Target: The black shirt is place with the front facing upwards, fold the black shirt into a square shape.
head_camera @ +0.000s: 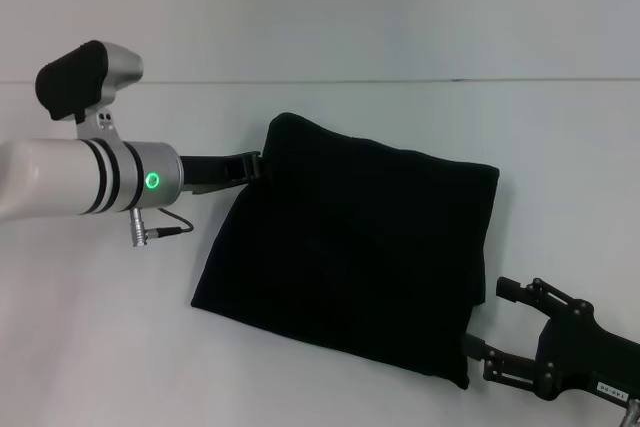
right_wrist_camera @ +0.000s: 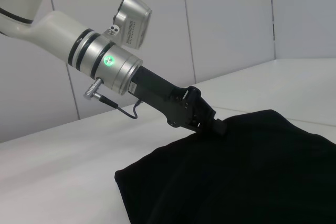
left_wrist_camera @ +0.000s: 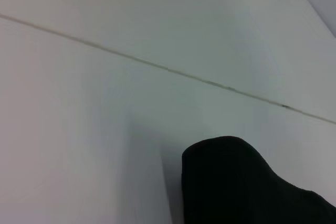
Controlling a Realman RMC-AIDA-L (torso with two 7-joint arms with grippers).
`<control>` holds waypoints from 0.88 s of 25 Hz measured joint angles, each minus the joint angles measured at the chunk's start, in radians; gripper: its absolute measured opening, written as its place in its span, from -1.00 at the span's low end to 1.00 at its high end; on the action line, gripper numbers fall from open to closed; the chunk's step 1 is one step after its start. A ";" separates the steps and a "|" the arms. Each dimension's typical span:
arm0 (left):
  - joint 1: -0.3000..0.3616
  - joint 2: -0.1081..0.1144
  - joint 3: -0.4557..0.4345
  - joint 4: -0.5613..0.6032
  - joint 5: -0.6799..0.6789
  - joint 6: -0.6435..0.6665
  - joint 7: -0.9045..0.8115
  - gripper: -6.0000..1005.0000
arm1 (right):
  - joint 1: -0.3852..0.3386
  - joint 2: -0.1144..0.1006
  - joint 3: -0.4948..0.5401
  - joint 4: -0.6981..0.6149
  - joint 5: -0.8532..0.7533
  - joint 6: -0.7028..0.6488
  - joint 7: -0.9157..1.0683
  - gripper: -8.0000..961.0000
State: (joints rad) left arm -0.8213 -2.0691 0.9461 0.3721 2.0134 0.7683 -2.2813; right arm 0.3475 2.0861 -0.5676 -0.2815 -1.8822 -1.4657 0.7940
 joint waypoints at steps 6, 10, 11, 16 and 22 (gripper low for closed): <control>0.021 0.007 -0.087 -0.008 -0.022 0.015 -0.024 -0.86 | 0.005 0.000 0.001 0.001 0.000 0.004 0.000 0.97; 0.066 0.004 -0.205 -0.013 -0.041 0.062 -0.020 -0.92 | 0.006 0.000 0.007 0.002 0.002 0.006 -0.001 0.97; 0.080 0.002 -0.232 -0.013 -0.053 0.076 -0.019 -0.92 | 0.006 0.000 0.008 0.002 0.004 0.007 -0.001 0.97; 0.172 -0.018 -0.314 -0.020 -0.153 0.132 -0.025 -0.89 | 0.009 0.000 0.010 0.002 0.008 0.007 -0.001 0.97; 0.227 -0.045 -0.350 -0.038 -0.263 0.134 0.001 -0.84 | 0.017 0.000 0.011 0.002 0.009 0.018 -0.001 0.97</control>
State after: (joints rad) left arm -0.5945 -2.1139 0.5966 0.3340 1.7501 0.9025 -2.2801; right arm 0.3642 2.0862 -0.5566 -0.2791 -1.8730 -1.4479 0.7930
